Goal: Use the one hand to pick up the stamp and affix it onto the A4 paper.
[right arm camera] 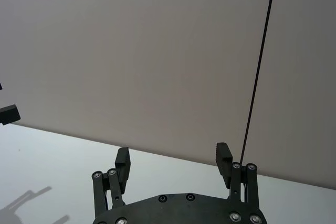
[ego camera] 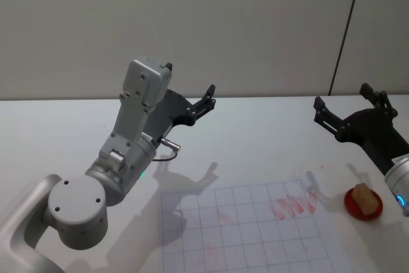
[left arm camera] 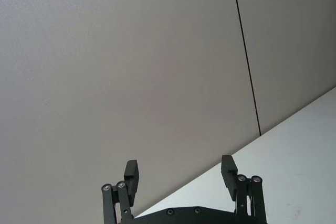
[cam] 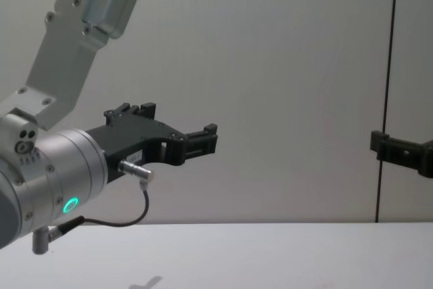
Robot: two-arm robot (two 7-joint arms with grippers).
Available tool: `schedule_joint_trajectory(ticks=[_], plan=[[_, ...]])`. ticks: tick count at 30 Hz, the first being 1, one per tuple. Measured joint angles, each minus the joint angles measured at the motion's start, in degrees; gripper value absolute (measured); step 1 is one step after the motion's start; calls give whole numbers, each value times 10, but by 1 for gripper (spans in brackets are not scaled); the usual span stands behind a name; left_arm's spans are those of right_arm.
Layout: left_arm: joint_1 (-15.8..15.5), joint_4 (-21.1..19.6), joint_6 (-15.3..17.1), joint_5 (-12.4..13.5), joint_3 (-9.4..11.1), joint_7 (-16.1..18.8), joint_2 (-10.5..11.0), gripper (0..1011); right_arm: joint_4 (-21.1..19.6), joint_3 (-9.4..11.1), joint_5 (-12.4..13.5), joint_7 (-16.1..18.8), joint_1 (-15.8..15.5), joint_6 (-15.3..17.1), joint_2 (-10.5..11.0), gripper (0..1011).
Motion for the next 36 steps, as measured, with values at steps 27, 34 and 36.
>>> schedule_joint_trajectory(ticks=[27, 34, 36], plan=[[0, 0, 0, 0, 0, 0, 0, 1002, 0, 0, 0, 0, 0, 0, 0, 1001], [0, 0, 0, 0, 0, 0, 0, 1001, 0, 0, -1, -1, 0, 1, -1, 1001], [0, 0, 0, 0, 0, 0, 0, 1001, -1, -1, -2, -3, 0, 5, -2, 1001]])
